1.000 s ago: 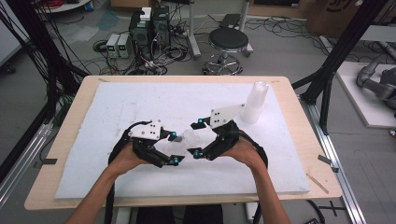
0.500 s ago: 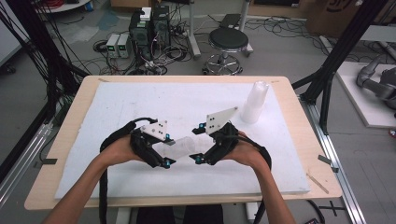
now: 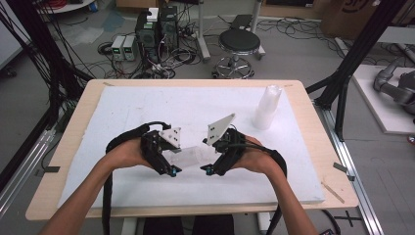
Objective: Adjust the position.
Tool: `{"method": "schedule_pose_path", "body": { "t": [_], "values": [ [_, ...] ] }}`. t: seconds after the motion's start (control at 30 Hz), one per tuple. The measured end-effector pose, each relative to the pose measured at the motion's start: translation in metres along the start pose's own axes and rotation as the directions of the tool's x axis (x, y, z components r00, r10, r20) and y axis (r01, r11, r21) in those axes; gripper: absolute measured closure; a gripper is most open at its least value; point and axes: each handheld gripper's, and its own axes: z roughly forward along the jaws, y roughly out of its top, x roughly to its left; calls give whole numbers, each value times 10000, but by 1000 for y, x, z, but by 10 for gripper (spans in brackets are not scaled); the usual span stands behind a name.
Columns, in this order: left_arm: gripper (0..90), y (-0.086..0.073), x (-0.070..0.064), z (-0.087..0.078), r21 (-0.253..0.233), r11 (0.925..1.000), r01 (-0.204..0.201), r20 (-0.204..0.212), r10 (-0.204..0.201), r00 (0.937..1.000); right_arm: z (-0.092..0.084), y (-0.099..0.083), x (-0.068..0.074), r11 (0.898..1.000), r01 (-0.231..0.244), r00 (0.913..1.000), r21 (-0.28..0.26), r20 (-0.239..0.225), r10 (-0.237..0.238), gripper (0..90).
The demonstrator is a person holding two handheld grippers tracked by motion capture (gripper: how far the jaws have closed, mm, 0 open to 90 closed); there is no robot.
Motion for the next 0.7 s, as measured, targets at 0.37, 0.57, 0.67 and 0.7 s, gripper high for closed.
{"method": "schedule_pose_path", "body": {
  "t": [0.37,0.57,0.67,0.7],
  "values": [
    [326,13,-1,4,772,9969,-151,-60,156,9999,12,6,0,9916,132,9999,1287,84,-145,177],
    [326,15,-1,8,877,9960,-184,-7,185,9998,14,8,1,9890,100,9999,1477,-45,-94,211],
    [326,15,-1,8,949,9954,-123,7,123,9999,15,8,0,9886,90,9998,1506,-161,-66,211],
    [326,15,0,9,995,9949,-167,1,168,9999,15,8,0,9883,72,9999,1526,-157,-49,212]
  ]
}}
